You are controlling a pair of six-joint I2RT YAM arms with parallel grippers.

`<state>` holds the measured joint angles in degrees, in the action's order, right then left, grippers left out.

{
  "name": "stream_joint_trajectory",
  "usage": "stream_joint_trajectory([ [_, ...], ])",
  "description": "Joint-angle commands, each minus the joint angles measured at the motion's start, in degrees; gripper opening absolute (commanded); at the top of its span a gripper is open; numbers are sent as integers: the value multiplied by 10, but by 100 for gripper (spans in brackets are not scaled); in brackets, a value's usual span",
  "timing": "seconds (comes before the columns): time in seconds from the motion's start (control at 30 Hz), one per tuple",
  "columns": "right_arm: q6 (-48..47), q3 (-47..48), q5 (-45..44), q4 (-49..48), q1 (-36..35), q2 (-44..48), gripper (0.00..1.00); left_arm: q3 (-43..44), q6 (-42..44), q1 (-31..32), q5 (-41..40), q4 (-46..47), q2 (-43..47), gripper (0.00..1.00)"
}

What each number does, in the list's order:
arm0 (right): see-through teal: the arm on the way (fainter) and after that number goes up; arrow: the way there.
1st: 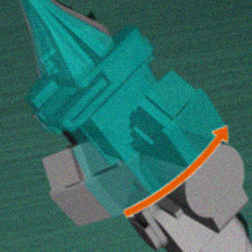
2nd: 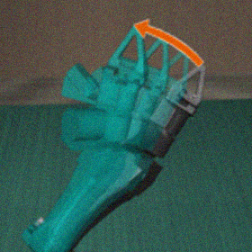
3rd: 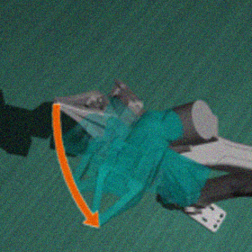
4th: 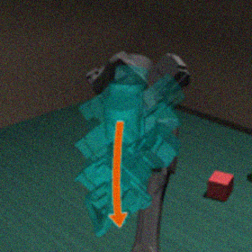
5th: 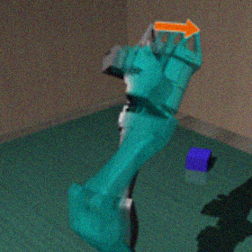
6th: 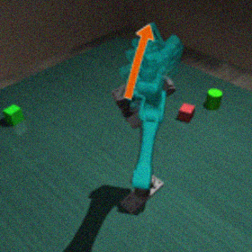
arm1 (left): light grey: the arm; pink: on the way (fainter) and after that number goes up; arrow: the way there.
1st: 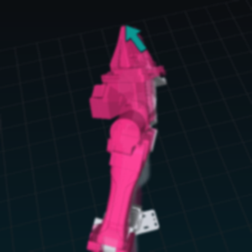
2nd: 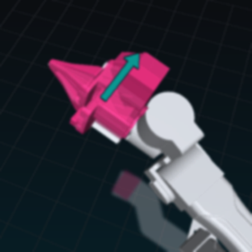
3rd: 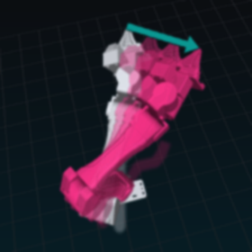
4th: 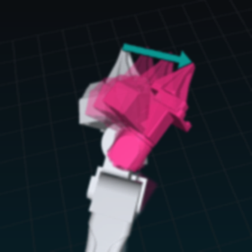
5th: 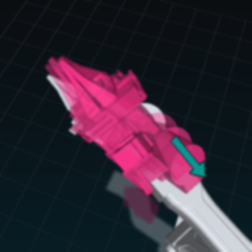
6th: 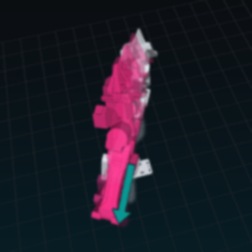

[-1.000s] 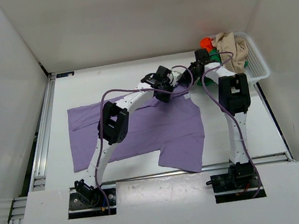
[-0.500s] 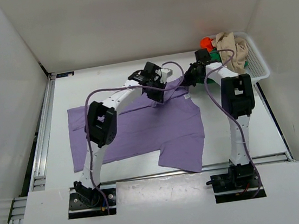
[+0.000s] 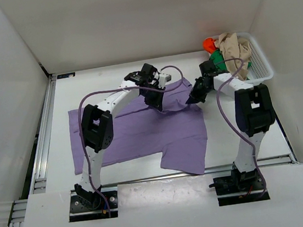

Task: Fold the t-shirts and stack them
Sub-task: Fold the flattened tshirt in 1/3 of the way

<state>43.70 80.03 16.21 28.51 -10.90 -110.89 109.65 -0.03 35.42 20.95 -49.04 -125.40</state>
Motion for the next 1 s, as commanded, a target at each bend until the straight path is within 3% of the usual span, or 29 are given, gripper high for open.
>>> stream_joint_trajectory([
  [0.0,-24,-43,-18,34,1,45,0,-14,0,3,24,-42,16,10],
  [0.43,-58,-74,-14,66,1,52,0,-24,0,3,14,-65,0,10],
  [0.53,-58,-80,-8,72,1,46,1,-24,0,3,8,-65,-5,27],
  [0.6,-58,-80,-8,79,1,46,7,-24,0,3,3,-65,-5,37],
  [0.63,-58,-80,-8,79,1,46,17,-24,0,3,3,-65,-5,40],
  [0.67,-58,-80,-18,86,1,46,20,-24,0,3,3,-71,-5,42],
  [0.8,-71,-85,-73,98,1,84,23,-11,0,-10,8,-93,12,62],
  [0.87,-80,-67,-105,98,1,105,26,-11,0,-27,8,-99,34,68],
  [0.97,-108,-21,-126,98,-11,105,26,-29,0,-75,14,-93,66,70],
])
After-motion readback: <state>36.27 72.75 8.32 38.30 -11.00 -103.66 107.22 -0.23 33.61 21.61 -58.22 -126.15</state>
